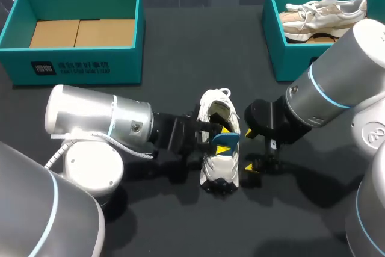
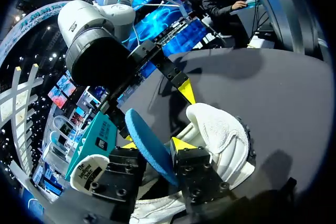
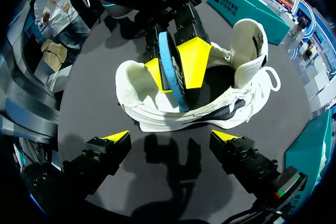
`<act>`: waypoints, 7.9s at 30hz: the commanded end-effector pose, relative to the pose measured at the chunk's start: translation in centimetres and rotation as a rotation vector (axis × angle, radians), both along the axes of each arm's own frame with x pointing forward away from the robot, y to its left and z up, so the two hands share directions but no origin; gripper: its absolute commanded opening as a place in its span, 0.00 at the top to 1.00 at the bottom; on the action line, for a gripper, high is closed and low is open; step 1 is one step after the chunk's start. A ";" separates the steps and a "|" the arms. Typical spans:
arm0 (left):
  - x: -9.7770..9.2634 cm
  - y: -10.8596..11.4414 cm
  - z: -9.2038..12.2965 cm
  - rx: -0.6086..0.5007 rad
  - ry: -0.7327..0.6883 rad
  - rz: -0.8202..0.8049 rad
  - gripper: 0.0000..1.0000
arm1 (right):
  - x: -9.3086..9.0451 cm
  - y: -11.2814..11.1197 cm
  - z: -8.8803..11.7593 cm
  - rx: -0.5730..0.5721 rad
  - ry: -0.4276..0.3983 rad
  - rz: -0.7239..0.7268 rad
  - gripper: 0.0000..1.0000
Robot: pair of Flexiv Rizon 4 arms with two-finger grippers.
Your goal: Take the shoe out of the shoebox, open the shoe tongue, remove and reinsert the insole, then place the shoe into the shoebox
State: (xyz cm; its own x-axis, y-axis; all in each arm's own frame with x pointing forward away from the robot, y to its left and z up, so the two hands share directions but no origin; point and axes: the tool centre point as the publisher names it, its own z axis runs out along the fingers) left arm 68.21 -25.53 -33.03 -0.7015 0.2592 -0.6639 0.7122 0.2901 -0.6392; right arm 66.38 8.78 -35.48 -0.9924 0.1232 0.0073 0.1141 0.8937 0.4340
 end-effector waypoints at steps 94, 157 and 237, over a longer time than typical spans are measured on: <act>4.7 1.8 -4.4 0.223 -0.152 0.177 1.00 | -0.1 0.0 -0.1 0.000 -0.002 -0.001 0.00; -0.3 2.3 -0.1 0.078 0.118 0.010 0.68 | -0.1 0.0 -0.1 0.000 -0.002 -0.001 0.00; 7.0 16.2 11.0 0.657 -0.025 -0.750 1.00 | -0.5 -11.5 4.5 -0.047 0.036 0.078 0.00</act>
